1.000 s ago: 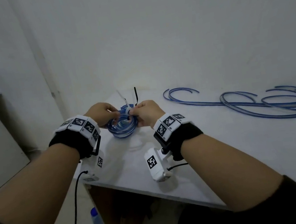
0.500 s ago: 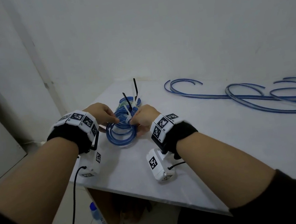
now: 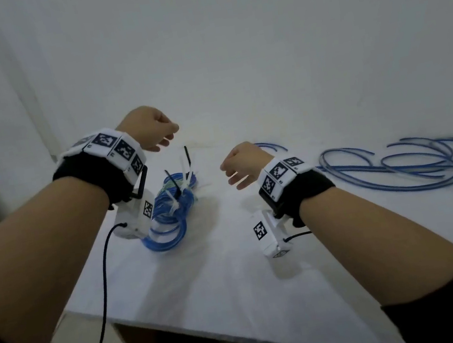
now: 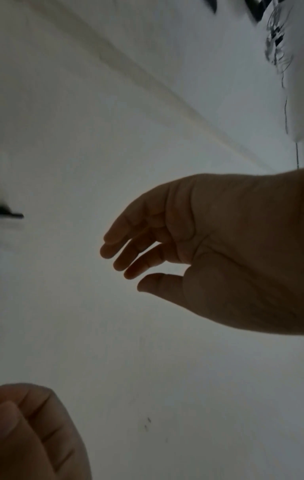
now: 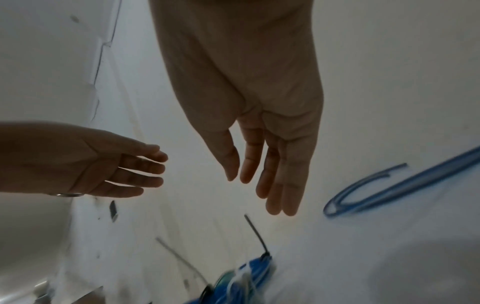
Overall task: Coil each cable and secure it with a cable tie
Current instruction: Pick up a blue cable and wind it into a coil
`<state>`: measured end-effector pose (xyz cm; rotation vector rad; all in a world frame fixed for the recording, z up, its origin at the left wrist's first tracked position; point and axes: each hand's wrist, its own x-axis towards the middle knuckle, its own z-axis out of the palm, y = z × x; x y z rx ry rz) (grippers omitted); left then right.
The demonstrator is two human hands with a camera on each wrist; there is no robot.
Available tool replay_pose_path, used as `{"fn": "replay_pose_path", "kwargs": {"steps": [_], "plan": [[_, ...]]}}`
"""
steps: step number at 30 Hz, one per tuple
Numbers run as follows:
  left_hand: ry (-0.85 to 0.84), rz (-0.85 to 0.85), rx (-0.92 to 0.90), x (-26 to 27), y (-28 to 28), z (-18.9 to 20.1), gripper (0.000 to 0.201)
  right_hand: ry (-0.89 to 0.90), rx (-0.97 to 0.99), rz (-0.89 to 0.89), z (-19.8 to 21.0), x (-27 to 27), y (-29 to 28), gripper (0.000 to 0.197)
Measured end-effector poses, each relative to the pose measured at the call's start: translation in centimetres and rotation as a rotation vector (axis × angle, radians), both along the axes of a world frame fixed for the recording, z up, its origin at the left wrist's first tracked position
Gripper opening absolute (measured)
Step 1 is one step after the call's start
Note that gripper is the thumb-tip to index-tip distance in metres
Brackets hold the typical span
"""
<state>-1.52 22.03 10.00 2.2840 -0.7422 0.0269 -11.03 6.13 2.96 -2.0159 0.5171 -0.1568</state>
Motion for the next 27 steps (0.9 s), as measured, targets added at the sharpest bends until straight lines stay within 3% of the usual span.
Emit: {"fn": "replay_pose_path", "kwargs": {"steps": [7, 14, 21, 27], "plan": [[-0.06, -0.183, -0.053, -3.2, -10.2, 1.2, 0.017, -0.048, -0.219, -0.168, 2.0, -5.0, -10.4, 0.01], [-0.048, -0.322, -0.028, -6.0, -19.9, -2.3, 0.012, 0.128, -0.417, -0.264, -0.3, -10.0, -19.2, 0.011], [-0.021, -0.43, 0.11, -6.5, -27.0, -6.6, 0.026, 0.415, -0.575, -0.122, -3.2, -11.2, -23.9, 0.032], [-0.013, -0.479, 0.21, -6.0, -29.9, -9.0, 0.038, 0.518, -0.652, -0.083, -6.0, -10.3, -26.3, 0.024]]}}
